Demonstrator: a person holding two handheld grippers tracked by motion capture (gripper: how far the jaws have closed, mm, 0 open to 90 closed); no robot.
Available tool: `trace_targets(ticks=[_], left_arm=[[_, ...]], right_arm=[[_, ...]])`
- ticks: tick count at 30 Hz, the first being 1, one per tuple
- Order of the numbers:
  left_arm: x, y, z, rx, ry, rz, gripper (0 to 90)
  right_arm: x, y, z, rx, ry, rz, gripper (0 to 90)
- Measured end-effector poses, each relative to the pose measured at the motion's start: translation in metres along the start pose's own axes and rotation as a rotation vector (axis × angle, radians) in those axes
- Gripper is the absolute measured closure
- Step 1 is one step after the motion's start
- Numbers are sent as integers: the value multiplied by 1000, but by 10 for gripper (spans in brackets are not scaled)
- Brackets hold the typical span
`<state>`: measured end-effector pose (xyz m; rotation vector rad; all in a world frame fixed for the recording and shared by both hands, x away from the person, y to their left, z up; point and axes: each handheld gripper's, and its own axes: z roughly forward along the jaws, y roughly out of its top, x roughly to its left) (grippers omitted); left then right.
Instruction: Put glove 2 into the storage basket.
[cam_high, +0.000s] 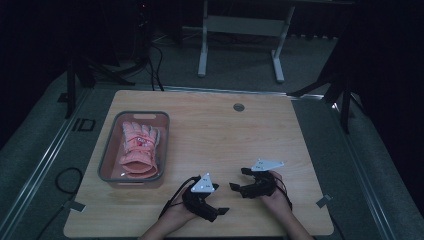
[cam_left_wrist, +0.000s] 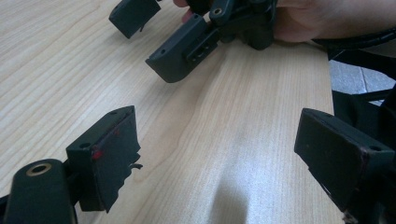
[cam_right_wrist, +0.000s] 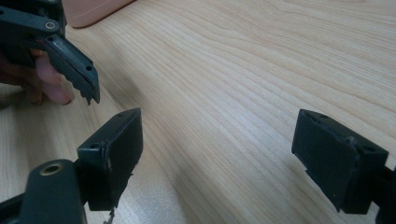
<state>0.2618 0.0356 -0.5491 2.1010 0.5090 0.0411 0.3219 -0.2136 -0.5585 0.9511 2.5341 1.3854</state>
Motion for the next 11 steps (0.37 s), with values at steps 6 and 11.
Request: trace_targets(ticks=[6,11], left_arm=[[-1,-1,0,0,2,6,139],[0,-1,-1,-9,-1,-1,139]], right_arm=[[0,0,1,4,-12,0,163],[-1,0,0,2,-9,3,164]])
